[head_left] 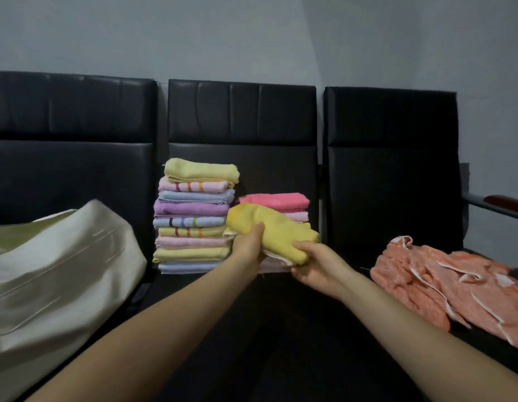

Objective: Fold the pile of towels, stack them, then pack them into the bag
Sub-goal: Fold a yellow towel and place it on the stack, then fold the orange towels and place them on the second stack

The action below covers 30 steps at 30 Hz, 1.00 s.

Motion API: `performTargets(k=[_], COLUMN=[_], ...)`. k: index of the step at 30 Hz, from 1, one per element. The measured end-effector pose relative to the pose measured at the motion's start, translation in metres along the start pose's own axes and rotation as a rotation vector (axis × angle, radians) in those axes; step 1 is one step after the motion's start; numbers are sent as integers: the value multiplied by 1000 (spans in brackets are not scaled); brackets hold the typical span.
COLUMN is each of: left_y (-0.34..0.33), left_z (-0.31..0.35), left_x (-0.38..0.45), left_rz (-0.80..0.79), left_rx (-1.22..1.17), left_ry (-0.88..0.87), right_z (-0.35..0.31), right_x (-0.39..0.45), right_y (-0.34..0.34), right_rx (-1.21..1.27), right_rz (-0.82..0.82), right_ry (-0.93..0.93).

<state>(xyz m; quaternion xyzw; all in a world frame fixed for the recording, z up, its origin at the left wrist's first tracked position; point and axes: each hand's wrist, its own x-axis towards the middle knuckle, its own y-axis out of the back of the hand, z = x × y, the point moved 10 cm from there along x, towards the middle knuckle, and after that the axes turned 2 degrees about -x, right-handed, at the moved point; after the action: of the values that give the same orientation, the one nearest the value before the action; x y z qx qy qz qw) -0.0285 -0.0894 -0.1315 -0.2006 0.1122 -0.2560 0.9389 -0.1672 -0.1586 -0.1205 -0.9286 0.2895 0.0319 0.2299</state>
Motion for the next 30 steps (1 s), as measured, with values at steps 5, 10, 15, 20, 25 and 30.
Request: performTargets(k=[5, 10, 15, 20, 25, 30], left_y=[-14, -37, -30, -25, -42, -100], left_z=[59, 110, 93, 94, 28, -91], left_x=[44, 70, 101, 67, 27, -19], left_rz=[76, 79, 86, 227, -11, -402], left_rx=[126, 458, 1306, 1168, 1111, 1145], left_ry=[-212, -450, -223, -586, -561, -340], right_z=[-88, -147, -115, -93, -56, -63], right_x=[54, 110, 201, 125, 80, 5], right_y=[0, 1, 35, 30, 119, 215], right_rx=[-228, -440, -783, -906, -1147, -1147], right_rz=[178, 282, 254, 283, 367, 584], right_ry=[241, 423, 277, 404, 284, 306])
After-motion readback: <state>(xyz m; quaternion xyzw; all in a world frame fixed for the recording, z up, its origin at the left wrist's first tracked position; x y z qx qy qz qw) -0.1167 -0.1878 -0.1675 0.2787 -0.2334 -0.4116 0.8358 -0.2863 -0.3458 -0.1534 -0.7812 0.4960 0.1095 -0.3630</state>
